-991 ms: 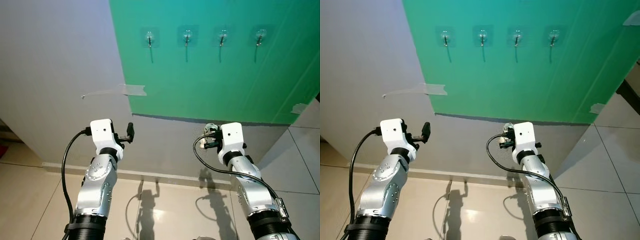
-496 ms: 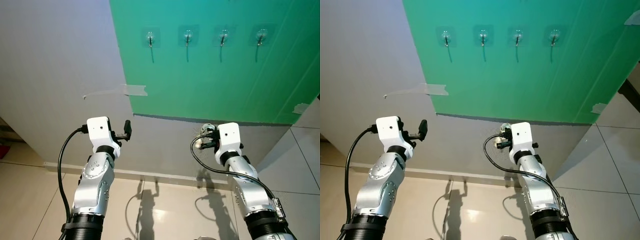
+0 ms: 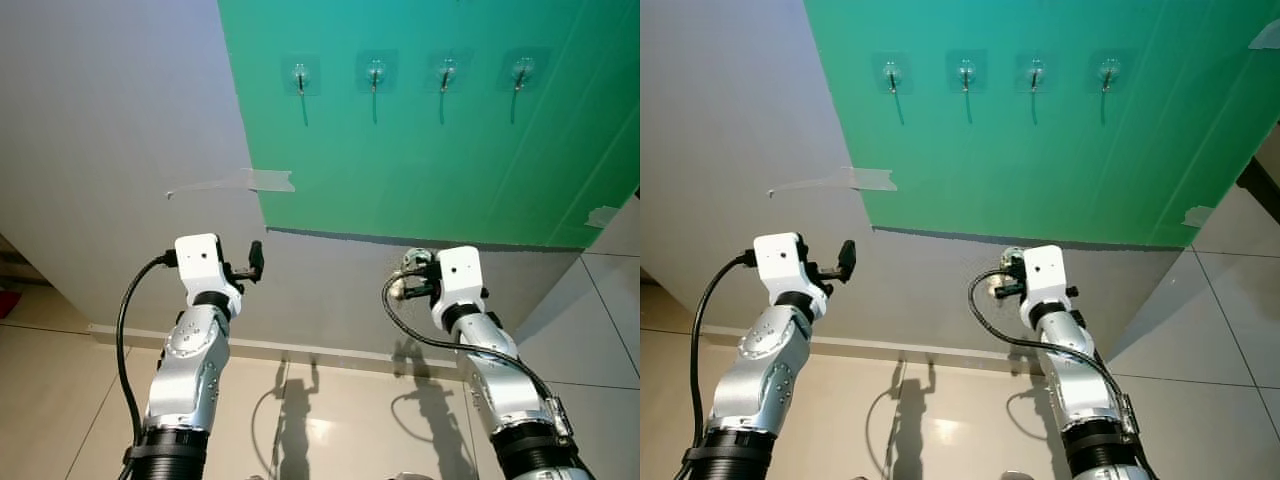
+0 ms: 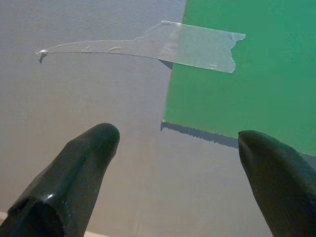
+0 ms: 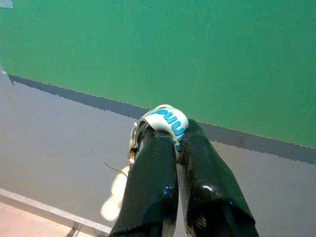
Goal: Hang keys on a hook
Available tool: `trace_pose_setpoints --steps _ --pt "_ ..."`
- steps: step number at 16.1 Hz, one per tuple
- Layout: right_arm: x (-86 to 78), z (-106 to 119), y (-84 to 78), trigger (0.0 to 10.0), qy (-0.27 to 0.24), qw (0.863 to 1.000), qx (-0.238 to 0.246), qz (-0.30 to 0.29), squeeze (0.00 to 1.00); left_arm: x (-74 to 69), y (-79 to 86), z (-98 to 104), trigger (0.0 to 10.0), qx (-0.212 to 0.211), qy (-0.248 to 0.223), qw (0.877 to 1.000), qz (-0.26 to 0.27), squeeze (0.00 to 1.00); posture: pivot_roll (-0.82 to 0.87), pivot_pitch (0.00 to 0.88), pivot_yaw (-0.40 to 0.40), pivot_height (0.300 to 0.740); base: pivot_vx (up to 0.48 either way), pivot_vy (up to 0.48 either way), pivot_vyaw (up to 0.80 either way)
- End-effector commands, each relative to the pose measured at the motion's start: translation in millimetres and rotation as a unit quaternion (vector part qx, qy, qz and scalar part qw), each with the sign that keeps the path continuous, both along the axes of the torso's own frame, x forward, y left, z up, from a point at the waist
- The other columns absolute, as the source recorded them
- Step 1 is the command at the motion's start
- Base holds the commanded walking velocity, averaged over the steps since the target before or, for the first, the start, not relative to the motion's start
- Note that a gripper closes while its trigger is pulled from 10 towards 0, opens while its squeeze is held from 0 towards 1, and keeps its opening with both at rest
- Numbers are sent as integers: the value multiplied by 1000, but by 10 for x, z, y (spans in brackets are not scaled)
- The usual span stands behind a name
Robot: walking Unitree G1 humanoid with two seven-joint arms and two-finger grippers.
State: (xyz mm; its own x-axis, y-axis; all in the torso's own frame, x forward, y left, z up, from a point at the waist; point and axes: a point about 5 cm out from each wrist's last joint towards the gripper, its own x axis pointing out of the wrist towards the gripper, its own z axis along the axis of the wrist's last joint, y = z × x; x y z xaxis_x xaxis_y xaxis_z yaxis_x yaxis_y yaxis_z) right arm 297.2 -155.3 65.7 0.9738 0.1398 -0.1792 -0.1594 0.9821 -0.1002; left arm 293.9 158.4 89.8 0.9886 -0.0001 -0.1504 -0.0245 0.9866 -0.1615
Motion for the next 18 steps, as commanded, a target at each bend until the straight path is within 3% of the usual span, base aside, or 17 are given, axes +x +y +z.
trace_pose_setpoints --steps 1,18 --pt "22 51 -12 10000 -10 1000 3 -1 0 8 -1 26 10000 4 -4 1000 1 0 -226 0 78 740 0 0 0" --pt "18 14 -4 10000 -5 1000 12 -7 0 4 42 7 10000 3 -2 1000 4 0 -195 0 64 740 0 0 0"
